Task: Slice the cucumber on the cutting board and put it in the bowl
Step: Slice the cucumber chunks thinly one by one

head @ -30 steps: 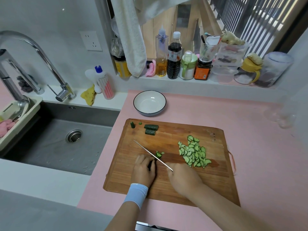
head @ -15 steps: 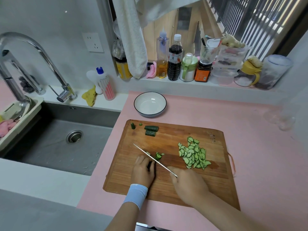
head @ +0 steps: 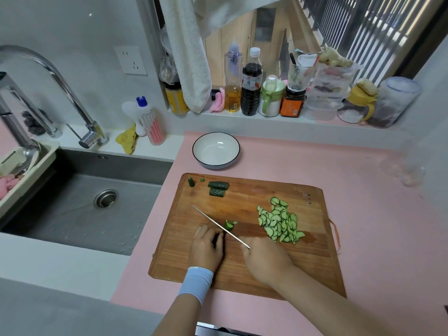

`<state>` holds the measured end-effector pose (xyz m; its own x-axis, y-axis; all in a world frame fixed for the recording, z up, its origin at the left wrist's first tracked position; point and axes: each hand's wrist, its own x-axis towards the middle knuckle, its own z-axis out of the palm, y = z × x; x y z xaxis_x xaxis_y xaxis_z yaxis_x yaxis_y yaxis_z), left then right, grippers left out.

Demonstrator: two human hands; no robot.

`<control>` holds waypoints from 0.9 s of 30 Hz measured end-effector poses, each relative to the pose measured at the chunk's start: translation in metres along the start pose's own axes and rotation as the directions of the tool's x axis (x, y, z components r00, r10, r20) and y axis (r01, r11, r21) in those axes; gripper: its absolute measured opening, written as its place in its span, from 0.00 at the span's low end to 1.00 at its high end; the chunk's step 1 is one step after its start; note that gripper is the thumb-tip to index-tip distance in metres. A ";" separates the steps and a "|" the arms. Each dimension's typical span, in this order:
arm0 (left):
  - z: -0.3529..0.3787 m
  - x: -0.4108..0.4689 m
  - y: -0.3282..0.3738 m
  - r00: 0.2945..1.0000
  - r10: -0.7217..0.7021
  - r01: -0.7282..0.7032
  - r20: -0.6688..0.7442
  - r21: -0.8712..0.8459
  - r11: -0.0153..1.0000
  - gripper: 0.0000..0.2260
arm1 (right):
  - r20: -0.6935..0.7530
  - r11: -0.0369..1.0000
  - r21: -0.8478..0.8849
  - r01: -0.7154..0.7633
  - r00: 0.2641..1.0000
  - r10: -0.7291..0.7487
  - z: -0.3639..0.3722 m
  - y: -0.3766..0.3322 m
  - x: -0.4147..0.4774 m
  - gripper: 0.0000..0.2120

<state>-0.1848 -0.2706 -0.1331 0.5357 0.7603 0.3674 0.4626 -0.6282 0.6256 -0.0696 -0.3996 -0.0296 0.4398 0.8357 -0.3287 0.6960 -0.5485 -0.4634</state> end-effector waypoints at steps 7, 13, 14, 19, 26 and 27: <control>-0.002 -0.001 0.000 1.000 -0.003 0.003 -0.012 0.017 1.000 0.06 | -0.009 1.000 -0.002 0.002 1.000 -0.002 0.002 0.001 0.000 0.13; -0.003 -0.001 0.002 1.000 -0.018 0.019 -0.010 0.033 0.999 0.06 | -0.078 0.999 -0.039 0.009 0.997 -0.012 0.007 0.004 -0.011 0.14; -0.002 -0.001 0.002 1.000 -0.020 0.020 -0.010 0.033 0.999 0.06 | -0.084 0.999 -0.033 0.014 0.996 -0.017 0.007 0.005 -0.013 0.15; -0.003 -0.002 0.002 1.000 -0.022 0.022 -0.001 0.026 0.999 0.08 | -0.064 0.999 -0.036 0.030 0.997 -0.032 0.000 0.011 -0.021 0.16; -0.002 -0.001 0.001 1.000 -0.024 0.024 0.001 0.013 1.000 0.06 | -0.038 1.000 0.001 0.031 0.999 -0.031 0.002 0.004 -0.010 0.14; -0.002 -0.001 0.001 1.000 -0.025 0.025 0.004 0.010 1.000 0.06 | -0.028 1.000 0.001 0.026 0.999 -0.026 0.003 0.003 -0.006 0.13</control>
<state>-0.1862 -0.2713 -0.1313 0.5266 0.7750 0.3494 0.4830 -0.6109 0.6273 -0.0719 -0.4062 -0.0310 0.4373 0.8500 -0.2937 0.7064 -0.5268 -0.4728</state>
